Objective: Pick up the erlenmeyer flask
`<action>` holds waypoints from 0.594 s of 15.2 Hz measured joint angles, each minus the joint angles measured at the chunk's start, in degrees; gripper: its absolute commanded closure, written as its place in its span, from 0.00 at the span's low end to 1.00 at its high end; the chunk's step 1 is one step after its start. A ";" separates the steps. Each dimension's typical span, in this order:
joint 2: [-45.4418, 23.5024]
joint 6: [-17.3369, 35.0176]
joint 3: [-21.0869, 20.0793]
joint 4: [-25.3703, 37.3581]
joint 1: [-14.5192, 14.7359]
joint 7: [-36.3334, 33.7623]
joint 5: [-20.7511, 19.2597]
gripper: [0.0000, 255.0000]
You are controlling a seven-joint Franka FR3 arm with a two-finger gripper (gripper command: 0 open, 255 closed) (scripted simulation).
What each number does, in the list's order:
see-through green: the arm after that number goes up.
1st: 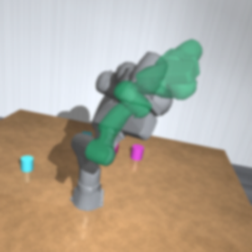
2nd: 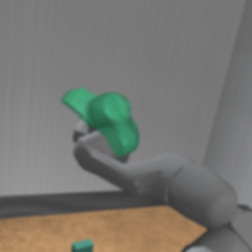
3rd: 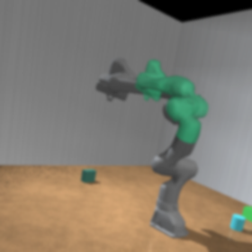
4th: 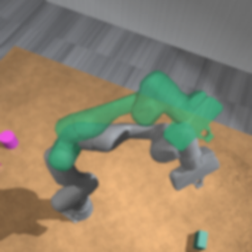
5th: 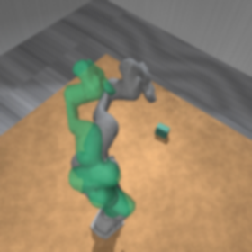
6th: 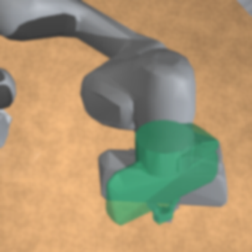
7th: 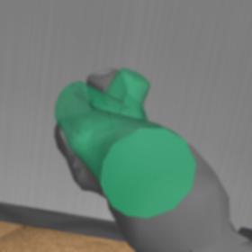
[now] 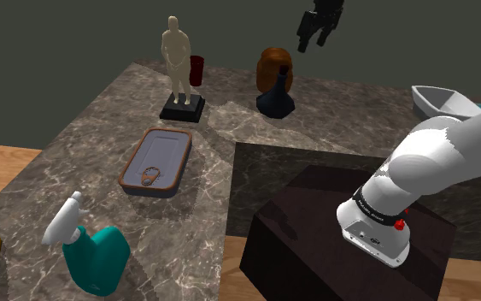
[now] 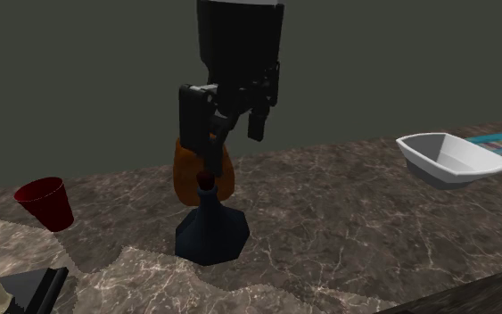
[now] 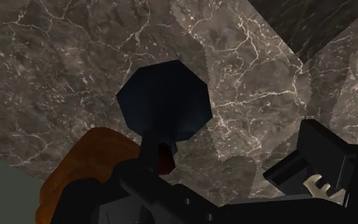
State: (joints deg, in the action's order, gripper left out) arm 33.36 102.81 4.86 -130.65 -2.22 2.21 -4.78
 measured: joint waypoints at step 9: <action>-18.13 9.36 3.60 5.50 -0.87 3.11 -0.06 0.00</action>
State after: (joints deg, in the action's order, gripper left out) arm 15.23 112.16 8.47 -125.15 -3.09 5.32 -4.83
